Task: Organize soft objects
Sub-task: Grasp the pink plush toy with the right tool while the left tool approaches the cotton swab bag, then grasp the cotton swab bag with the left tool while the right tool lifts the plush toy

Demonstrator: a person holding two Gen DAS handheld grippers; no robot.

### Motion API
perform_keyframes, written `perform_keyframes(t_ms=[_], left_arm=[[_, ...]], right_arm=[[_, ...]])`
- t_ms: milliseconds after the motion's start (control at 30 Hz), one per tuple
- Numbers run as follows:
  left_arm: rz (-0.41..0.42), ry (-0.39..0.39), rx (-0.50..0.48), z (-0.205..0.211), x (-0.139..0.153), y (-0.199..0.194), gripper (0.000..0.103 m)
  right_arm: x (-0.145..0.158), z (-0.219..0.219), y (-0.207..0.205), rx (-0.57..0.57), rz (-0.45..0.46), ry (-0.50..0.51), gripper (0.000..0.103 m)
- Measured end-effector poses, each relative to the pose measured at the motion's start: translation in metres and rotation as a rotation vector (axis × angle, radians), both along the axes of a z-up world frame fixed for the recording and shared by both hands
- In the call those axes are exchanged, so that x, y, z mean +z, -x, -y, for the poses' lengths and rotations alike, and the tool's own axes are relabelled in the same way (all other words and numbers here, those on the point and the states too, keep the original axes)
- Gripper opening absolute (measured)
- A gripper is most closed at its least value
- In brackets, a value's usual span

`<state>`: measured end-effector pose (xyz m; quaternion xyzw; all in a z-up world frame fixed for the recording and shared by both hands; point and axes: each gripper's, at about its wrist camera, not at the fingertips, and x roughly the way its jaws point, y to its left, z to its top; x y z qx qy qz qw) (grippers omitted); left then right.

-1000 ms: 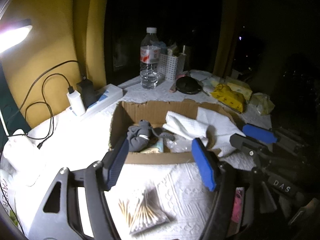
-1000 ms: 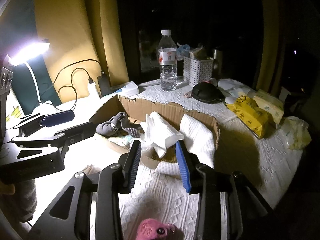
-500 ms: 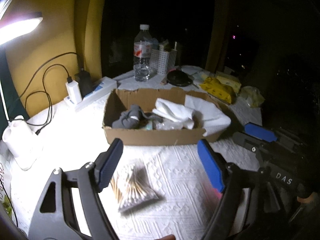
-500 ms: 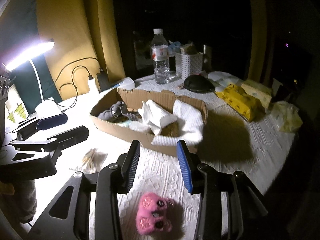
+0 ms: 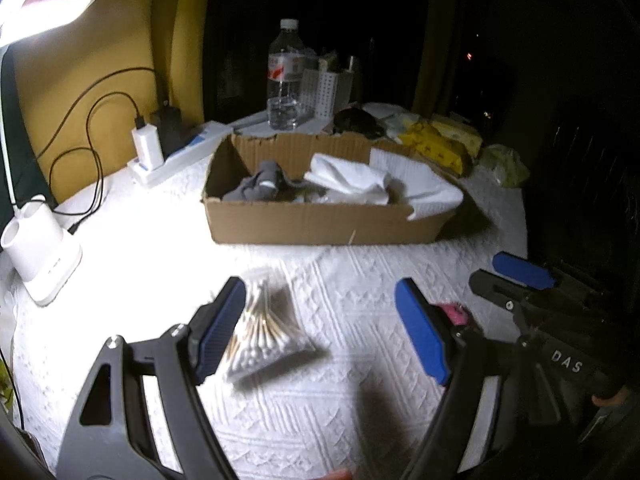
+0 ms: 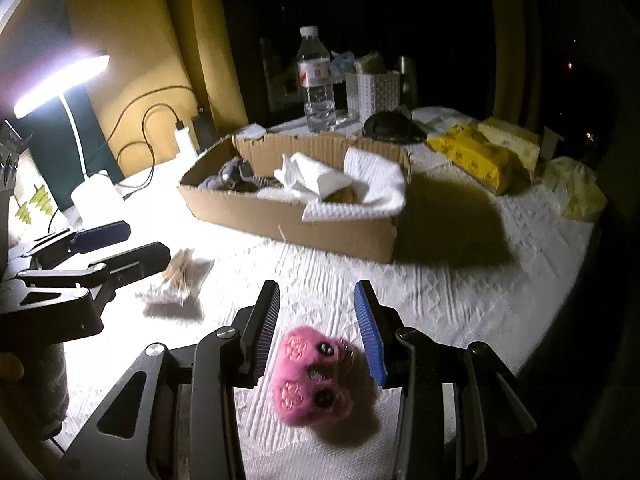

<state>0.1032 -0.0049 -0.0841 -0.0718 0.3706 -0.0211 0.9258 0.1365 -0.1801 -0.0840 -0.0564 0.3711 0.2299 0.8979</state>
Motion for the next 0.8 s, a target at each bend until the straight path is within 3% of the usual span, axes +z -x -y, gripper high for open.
perform_keyframes(t_ms=[533,800], left_arm=[[-0.079,-0.013,-0.001,-0.004,-0.030,0.013,0.078],[-0.110,-0.028,0.045,-0.021,-0.043,0.010,0.078]], right_arm=[[-0.039,0.006,0.010,-0.011,-0.099,-0.002,0.041],[-0.048,0.002,0.008,0.008,-0.124,-0.010,0.044]])
